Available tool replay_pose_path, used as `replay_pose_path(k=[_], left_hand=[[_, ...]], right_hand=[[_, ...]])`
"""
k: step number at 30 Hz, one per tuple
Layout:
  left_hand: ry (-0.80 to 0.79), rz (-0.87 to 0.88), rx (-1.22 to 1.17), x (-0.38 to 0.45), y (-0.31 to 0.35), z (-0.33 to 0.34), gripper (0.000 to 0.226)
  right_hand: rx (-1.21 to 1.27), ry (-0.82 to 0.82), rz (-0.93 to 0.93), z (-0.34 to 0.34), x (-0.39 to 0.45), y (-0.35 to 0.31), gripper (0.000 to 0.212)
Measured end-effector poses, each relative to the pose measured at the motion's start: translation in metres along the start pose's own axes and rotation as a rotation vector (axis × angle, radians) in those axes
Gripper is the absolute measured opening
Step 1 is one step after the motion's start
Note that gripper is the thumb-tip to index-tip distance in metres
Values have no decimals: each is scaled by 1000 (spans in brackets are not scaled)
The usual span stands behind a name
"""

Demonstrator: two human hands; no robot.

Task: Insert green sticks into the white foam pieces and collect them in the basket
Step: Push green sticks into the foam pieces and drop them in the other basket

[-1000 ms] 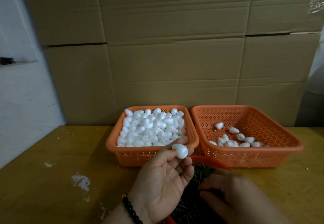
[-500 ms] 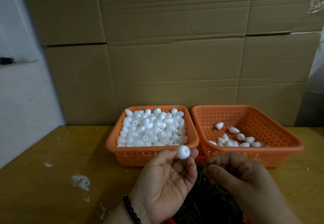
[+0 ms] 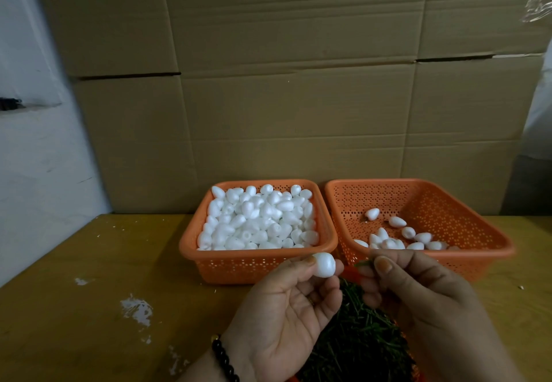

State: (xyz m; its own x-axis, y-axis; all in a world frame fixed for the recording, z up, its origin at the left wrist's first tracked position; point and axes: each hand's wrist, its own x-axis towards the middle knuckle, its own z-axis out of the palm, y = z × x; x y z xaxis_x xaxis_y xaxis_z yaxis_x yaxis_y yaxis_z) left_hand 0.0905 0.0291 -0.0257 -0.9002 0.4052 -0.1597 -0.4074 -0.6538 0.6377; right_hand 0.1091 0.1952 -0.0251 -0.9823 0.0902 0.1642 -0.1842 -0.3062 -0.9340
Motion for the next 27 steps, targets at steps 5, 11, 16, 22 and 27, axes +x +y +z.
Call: replay_pose_path(k=[5, 11, 16, 22, 27], left_hand=[[-3, 5, -15, -1, 1, 0, 36], [28, 78, 103, 0, -1, 0, 33], [67, 130, 201, 1, -5, 0, 33], [56, 93, 98, 0, -3, 2, 30], [62, 70, 52, 0, -2, 4, 24]], right_hand=[[52, -6, -37, 2, -1, 3, 27], [-24, 22, -4, 6, -2, 6, 28], [-48, 44, -13, 8, -4, 3, 30], [-143, 18, -86, 7, -6, 1, 15], [-312, -57, -178, 4, -8, 1, 24]])
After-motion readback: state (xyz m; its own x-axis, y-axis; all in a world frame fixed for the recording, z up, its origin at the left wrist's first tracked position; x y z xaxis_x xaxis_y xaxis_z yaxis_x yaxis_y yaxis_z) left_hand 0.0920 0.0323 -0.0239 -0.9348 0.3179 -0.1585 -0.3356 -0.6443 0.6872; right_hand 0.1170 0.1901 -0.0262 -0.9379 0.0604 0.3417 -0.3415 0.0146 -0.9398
